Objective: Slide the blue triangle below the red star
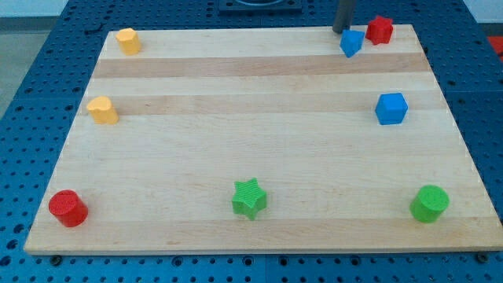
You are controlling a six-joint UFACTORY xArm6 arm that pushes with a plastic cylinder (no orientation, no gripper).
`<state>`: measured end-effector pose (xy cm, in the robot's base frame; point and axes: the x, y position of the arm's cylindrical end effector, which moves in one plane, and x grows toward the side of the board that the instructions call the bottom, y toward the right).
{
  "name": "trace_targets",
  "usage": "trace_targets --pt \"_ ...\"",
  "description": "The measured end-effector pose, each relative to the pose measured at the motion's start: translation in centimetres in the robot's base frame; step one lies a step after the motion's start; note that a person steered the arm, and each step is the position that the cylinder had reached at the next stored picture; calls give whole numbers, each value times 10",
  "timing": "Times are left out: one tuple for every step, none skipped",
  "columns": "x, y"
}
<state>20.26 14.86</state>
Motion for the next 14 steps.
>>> trace_targets --pt "15 -12" --pt "25 -7" --pt "25 20" --pt "25 28" --pt "25 13" --pt "34 -4" --pt "63 -16" --pt "87 -16" --pt "88 -2" --pt "88 15" --pt "88 36" --pt "88 40" --pt "88 22" --pt "88 -8"
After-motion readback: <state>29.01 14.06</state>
